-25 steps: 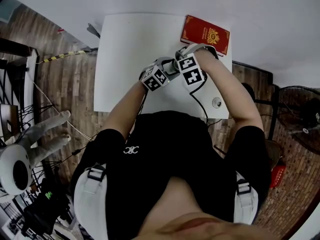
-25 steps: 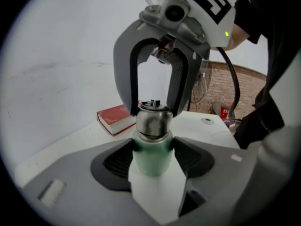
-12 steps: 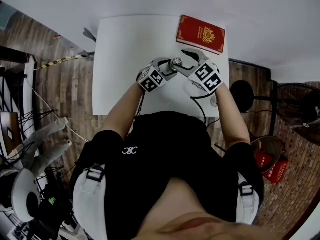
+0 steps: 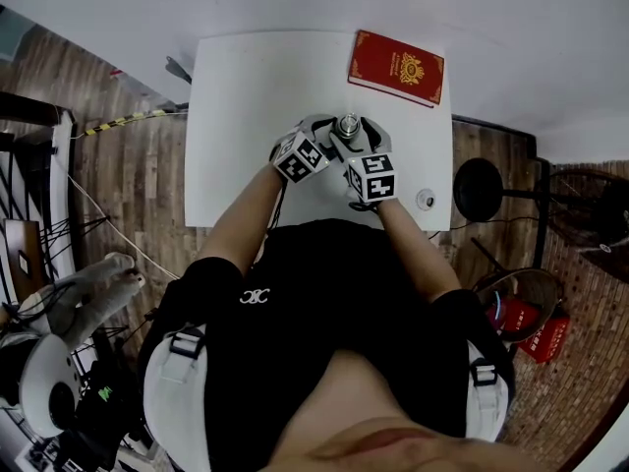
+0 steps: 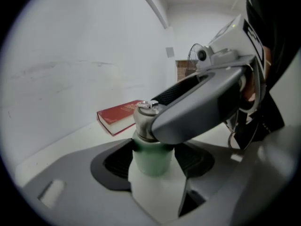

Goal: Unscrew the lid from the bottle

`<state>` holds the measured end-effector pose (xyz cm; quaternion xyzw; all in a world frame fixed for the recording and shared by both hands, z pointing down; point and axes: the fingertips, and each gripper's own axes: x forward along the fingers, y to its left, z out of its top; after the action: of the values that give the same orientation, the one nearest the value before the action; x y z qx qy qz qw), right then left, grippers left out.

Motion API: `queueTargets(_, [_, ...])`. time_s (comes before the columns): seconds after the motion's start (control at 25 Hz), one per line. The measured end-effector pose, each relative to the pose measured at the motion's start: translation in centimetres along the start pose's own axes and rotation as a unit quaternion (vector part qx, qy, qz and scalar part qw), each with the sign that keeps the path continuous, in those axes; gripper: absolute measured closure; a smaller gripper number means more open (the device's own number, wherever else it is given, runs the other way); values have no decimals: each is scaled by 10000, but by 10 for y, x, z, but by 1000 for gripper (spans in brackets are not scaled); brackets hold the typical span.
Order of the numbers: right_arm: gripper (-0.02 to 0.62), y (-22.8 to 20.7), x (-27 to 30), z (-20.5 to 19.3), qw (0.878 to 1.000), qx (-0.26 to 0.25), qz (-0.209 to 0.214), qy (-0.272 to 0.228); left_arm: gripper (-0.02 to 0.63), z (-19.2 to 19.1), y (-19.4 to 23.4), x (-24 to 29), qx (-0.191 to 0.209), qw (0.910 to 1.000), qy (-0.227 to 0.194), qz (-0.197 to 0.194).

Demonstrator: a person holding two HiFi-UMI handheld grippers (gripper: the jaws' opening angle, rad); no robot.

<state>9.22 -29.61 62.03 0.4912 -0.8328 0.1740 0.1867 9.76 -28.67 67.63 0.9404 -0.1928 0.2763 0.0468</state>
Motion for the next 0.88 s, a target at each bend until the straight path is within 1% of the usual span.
queueTargets(0.08, [293, -2, 5, -2, 9999, -10, -132, -35, 278, 0, 0, 0, -3, 10000, -2, 5])
queueTargets(0.2, [298, -2, 7, -2, 9997, -216, -64, -14, 278, 1, 0, 0, -24, 10000, 1, 22])
queueTargets(0.24, [329, -4, 6, -3, 9995, -305, -13, 23, 278, 1, -1, 0, -26, 10000, 4, 27])
queueTargets(0.28, [345, -5, 5, -5, 9991, -399, 81, 71, 278, 2, -2, 0, -25, 10000, 9, 30])
queueTargets(0.36, [345, -6, 2, -6, 9972, -610, 395, 166, 278, 3, -4, 1, -20, 10000, 20, 39])
queueTargets(0.44, [347, -4, 0, -1, 9939, -823, 713, 156, 278, 2, -4, 1, -15, 10000, 22, 44])
queueTargets(0.52, [347, -3, -3, 14, 9907, -1021, 902, -8, 278, 1, -3, 0, -16, 10000, 26, 47])
queueTargets(0.64, [347, -4, -15, 41, 9878, -1167, 971, -344, 278, 0, -4, 0, -38, 10000, 33, 65])
queueTargets(0.76, [348, -7, -29, 66, 9871, -1162, 865, -676, 275, 0, -3, -1, -88, 9999, 30, 113])
queueTargets(0.88, [348, -11, -43, 88, 9865, -1047, 715, -1040, 270, 0, 0, 0, -132, 9997, 34, 190])
